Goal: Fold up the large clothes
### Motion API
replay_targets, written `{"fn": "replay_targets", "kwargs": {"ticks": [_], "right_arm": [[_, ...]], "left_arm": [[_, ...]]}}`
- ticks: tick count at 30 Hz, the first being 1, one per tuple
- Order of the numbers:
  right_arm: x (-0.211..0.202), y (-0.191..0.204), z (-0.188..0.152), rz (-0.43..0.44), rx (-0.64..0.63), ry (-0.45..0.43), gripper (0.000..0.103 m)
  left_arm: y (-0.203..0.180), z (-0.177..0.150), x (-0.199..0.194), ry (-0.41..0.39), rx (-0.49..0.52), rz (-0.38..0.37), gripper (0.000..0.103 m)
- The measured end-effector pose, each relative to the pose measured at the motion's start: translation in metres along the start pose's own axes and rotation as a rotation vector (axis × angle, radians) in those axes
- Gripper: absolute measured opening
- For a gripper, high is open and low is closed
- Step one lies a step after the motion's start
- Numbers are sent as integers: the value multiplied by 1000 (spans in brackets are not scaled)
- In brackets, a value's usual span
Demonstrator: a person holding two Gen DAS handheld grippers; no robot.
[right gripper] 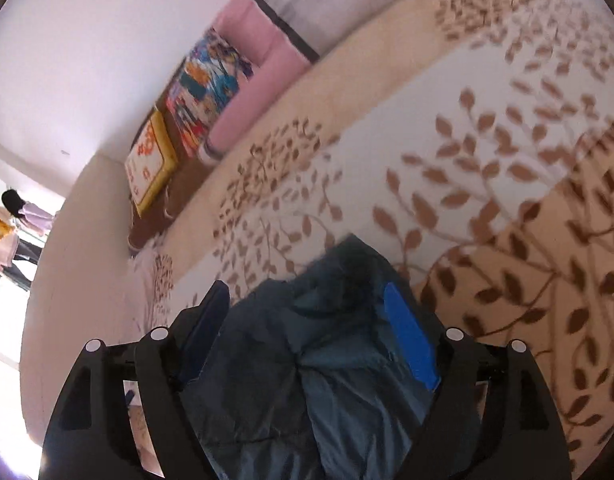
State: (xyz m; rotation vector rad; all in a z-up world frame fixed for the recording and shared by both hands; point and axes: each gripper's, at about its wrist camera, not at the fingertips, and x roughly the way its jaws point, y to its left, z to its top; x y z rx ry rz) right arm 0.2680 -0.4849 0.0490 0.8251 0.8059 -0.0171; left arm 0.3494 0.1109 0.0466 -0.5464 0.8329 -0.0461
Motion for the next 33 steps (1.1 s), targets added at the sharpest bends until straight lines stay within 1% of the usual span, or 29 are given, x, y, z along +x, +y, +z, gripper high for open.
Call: {"fn": "replay_targets", "kwargs": {"ticks": [1, 2, 3, 4, 6, 8, 9, 10, 11, 12, 13, 14, 15, 16, 17, 19, 21, 23, 24, 25, 26, 27, 28, 29, 30, 31, 33], "right_arm": [[-2, 5, -4, -4, -31, 5, 78], [-4, 13, -15, -2, -90, 19, 73], [-4, 21, -26, -16, -140, 39, 62], [-1, 27, -39, -22, -181, 62, 58], [8, 40, -74, 9, -264, 128, 48], [25, 56, -108, 28, -350, 190, 43], [33, 62, -118, 27, -379, 209, 42], [42, 68, -126, 3, -413, 229, 42], [56, 70, -132, -71, -442, 243, 42], [67, 68, -133, -135, -454, 251, 39], [79, 60, -130, -187, -443, 257, 36], [85, 53, -127, -202, -418, 261, 28], [90, 44, -122, -212, -386, 261, 12], [94, 35, -118, -214, -358, 264, 4], [96, 25, -114, -190, -313, 269, 0], [98, 14, -112, -151, -253, 282, 0], [94, 13, -111, -154, -241, 279, 0], [83, 18, -112, -147, -233, 269, 0], [76, 21, -112, -137, -231, 259, 2], [65, 23, -112, -128, -234, 244, 3], [45, 23, -115, -118, -249, 213, 8], [36, 25, -116, -115, -259, 193, 18], [15, 21, -121, -119, -270, 162, 27], [0, 18, -126, -129, -276, 139, 41], [-16, 13, -132, -137, -280, 116, 52], [-30, 7, -138, -146, -281, 95, 55], [-59, -9, -154, -170, -262, 67, 65]], "left_arm": [[-3, -9, -6, 20, 34, -27, 79], [-6, -14, -8, 34, 62, -36, 79], [-11, -24, -10, 52, 101, -46, 79], [-18, -39, -12, 77, 159, -60, 79], [-29, -64, -12, 106, 245, -64, 79], [-44, -93, -5, 126, 370, -20, 79], [-48, -103, 2, 135, 423, 25, 79], [-49, -108, 9, 143, 451, 77, 78], [-47, -112, 18, 150, 477, 144, 77], [-39, -113, 29, 155, 483, 202, 77], [-32, -112, 34, 168, 468, 197, 79], [-25, -111, 37, 180, 452, 190, 79], [-19, -109, 40, 186, 436, 182, 80], [-17, -109, 40, 187, 436, 179, 81], [-17, -111, 41, 186, 444, 184, 82], [-17, -113, 43, 184, 446, 195, 83], [-17, -114, 39, 178, 408, 189, 82], [-15, -110, 24, 160, 360, 149, 82], [-14, -109, 17, 151, 346, 133, 82], [-9, -108, 3, 133, 324, 109, 82], [-5, -108, -8, 118, 311, 99, 82], [0, -109, -19, 103, 301, 94, 82], [8, -112, -34, 90, 291, 95, 82], [16, -117, -46, 85, 281, 101, 83], [22, -120, -53, 84, 273, 109, 84], [33, -128, -64, 90, 255, 135, 84], [51, -141, -74, 114, 216, 170, 85]]}}
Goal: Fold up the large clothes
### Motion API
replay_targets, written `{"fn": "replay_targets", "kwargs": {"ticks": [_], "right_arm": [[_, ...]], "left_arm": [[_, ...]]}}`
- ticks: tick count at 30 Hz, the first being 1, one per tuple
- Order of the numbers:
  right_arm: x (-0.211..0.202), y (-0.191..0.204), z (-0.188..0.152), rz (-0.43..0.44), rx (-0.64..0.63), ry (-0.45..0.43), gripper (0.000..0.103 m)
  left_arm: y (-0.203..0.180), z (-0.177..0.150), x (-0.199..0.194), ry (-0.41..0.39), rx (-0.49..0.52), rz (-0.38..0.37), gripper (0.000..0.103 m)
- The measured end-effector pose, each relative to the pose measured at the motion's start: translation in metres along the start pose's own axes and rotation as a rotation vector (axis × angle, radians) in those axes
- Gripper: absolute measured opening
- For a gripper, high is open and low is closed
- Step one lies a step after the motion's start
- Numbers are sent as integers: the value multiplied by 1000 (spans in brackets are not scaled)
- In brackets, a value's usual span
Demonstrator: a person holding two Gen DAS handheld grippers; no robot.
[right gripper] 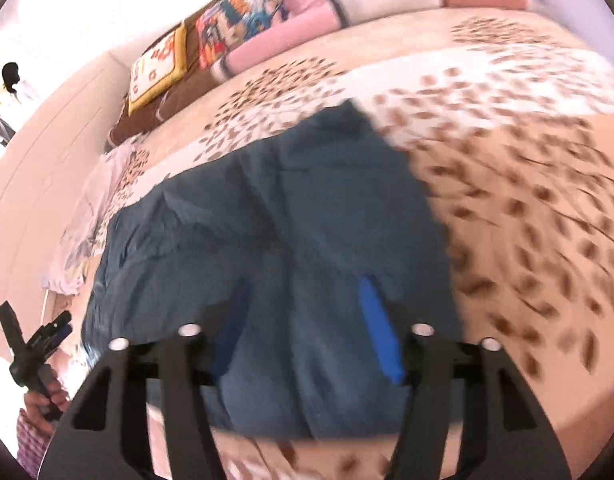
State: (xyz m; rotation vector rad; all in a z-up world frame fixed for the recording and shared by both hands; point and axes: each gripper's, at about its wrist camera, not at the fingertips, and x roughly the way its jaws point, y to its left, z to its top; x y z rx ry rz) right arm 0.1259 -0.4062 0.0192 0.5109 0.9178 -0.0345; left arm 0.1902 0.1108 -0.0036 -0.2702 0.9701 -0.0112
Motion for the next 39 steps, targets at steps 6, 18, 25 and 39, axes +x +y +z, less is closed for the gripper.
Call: {"fn": "replay_targets", "kwargs": {"ticks": [6, 18, 25, 39], "right_arm": [[-28, -45, -51, -12, 144, 18, 79], [43, -70, -74, 200, 514, 138, 81], [40, -65, -59, 213, 458, 80, 24], [-17, -25, -119, -71, 126, 88, 19]], "left_arm": [[35, -41, 15, 143, -229, -132, 88], [19, -35, 75, 178, -425, -260, 88], [19, -25, 40, 99, -334, -292, 20], [21, -100, -38, 94, -73, -176, 16]]}}
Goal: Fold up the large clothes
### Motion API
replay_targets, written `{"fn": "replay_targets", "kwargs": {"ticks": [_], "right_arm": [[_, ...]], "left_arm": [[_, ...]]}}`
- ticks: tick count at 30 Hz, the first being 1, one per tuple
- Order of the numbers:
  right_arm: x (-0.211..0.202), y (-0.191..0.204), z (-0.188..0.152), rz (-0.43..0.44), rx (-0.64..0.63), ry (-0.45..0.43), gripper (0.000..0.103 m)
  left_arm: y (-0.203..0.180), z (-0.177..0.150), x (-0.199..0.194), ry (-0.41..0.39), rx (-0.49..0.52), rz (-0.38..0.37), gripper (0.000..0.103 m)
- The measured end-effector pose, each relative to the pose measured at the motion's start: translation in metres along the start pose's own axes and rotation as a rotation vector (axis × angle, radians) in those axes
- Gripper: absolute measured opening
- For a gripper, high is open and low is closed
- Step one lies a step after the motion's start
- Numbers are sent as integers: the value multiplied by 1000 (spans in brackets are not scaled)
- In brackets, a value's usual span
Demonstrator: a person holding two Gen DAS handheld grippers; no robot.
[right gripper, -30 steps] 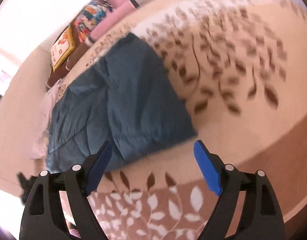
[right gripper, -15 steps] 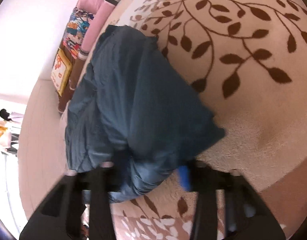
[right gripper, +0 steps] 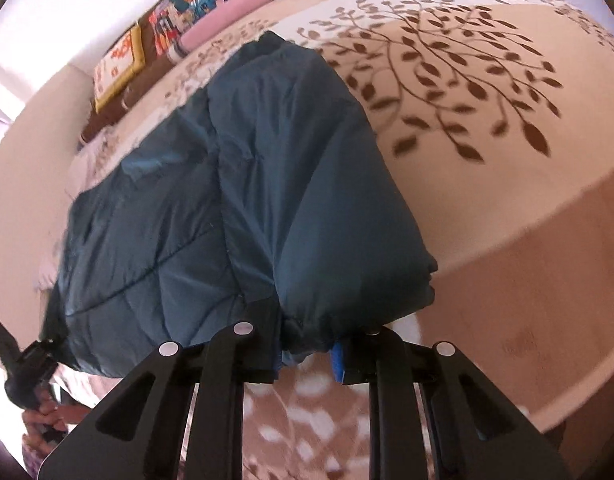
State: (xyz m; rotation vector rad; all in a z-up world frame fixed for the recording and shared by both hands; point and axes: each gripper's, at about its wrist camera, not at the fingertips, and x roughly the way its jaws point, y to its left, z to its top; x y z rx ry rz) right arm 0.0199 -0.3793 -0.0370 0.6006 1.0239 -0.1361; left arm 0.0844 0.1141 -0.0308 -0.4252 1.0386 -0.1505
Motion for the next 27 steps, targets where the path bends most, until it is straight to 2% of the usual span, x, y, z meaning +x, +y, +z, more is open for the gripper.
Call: {"fn": "replay_targets", "kwargs": {"ticks": [9, 16, 19, 23, 27], "right_arm": [[-4, 12, -48, -159, -165, -42, 21], [1, 12, -52, -186, -181, -57, 25], [-3, 10, -54, -184, -167, -60, 33], [-7, 4, -57, -164, -136, -61, 41], [-12, 2, -58, -156, -127, -63, 46]], "left_arm": [[11, -28, -2, 10, 12, 36, 17], [2, -32, 0, -5, 50, 94, 21], [0, -33, -2, -6, 52, 113, 27], [-4, -38, -6, -3, 78, 160, 52], [-7, -43, -11, -19, 104, 200, 62]]}}
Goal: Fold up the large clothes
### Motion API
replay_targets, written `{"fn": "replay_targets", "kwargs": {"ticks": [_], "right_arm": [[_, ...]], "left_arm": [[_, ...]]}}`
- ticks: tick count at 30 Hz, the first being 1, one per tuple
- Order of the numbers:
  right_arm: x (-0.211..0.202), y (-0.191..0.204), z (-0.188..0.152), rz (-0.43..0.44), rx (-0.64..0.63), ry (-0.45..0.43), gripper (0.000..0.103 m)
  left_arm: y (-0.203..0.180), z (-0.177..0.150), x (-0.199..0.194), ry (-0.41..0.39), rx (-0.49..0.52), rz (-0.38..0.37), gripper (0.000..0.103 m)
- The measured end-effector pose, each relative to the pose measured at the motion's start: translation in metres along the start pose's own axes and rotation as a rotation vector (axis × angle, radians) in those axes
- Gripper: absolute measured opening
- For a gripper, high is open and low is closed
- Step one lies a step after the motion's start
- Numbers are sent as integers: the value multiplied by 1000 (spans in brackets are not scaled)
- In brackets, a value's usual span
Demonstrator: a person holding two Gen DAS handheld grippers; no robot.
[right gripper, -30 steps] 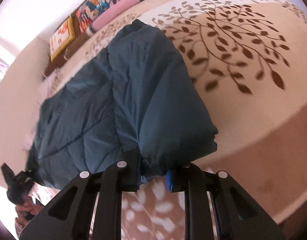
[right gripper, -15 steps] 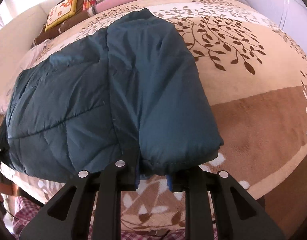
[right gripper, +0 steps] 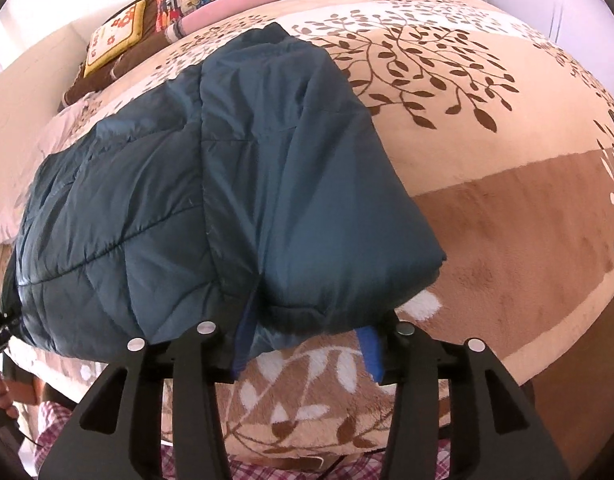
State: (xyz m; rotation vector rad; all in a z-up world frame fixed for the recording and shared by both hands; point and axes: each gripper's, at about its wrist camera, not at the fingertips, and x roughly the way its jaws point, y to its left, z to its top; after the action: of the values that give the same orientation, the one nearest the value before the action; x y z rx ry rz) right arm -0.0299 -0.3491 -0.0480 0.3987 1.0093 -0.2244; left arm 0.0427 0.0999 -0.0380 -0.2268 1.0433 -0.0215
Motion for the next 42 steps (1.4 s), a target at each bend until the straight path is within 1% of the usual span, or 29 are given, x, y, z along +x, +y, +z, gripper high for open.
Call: {"fn": "replay_targets", "kwargs": {"ticks": [5, 9, 14, 16, 18, 23, 27, 35, 42], "right_arm": [[-8, 3, -10, -31, -33, -4, 53], [-18, 2, -17, -56, -53, -21, 54], [-31, 3, -18, -90, -65, -86, 55], [-36, 6, -16, -89, -77, -117, 55], [-37, 9, -14, -82, -92, -128, 55], [-32, 25, -11, -65, -162, -125, 55], [-22, 36, -8, -59, -215, -106, 54], [-1, 41, -3, -71, -221, -48, 54], [1, 41, -4, -72, -217, -46, 54]], "left_arm": [[-1, -3, -4, -15, 23, 50, 64], [-3, -5, -5, -24, 40, 73, 64], [-8, -7, -8, -42, 55, 108, 65], [-10, -8, -8, -51, 69, 122, 65], [-11, -9, -8, -50, 78, 131, 65], [-11, -8, -5, -44, 88, 145, 66], [-14, -8, -1, -41, 93, 169, 70], [-15, -7, 5, -33, 96, 190, 75], [-15, -6, 5, -32, 93, 189, 76]]}}
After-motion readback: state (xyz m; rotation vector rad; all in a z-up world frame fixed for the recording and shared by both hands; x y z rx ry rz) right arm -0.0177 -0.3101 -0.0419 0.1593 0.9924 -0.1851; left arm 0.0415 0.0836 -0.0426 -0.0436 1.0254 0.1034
